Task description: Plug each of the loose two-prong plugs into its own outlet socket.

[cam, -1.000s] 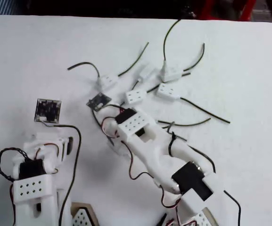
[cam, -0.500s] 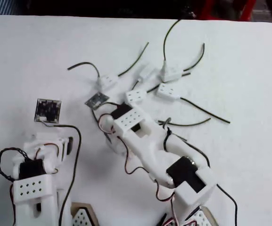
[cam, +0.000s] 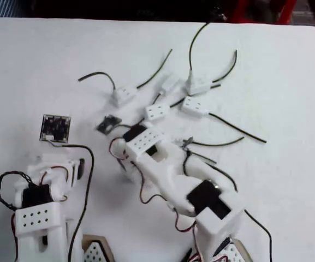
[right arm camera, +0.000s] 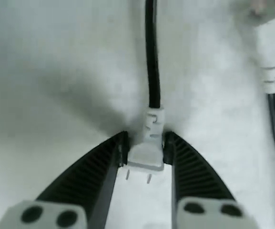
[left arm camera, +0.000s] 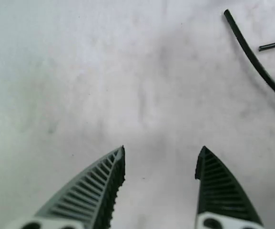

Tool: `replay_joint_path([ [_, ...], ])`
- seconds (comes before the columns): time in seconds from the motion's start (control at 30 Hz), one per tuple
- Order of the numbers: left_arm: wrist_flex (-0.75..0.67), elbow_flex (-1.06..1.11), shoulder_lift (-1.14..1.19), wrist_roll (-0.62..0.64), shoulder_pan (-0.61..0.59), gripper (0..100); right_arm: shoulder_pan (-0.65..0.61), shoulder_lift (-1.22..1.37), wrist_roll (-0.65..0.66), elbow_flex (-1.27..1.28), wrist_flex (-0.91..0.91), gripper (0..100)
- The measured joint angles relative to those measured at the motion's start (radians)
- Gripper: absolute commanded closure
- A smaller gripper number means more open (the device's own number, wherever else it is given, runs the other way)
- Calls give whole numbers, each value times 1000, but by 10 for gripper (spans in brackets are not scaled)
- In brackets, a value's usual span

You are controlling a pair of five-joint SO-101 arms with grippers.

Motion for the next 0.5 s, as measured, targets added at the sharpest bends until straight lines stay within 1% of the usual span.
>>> replay_joint_path([
  [0.13,0,0,0,0,0,756,-3,0,0,0,5,853],
  [0.33,0,0,0,0,0,756,8,0,0,0,5,964],
  [0.4,0,0,0,0,0,756,8,0,0,-2,5,981],
  [0.5,0,0,0,0,0,756,9,-23,0,6,5,981],
])
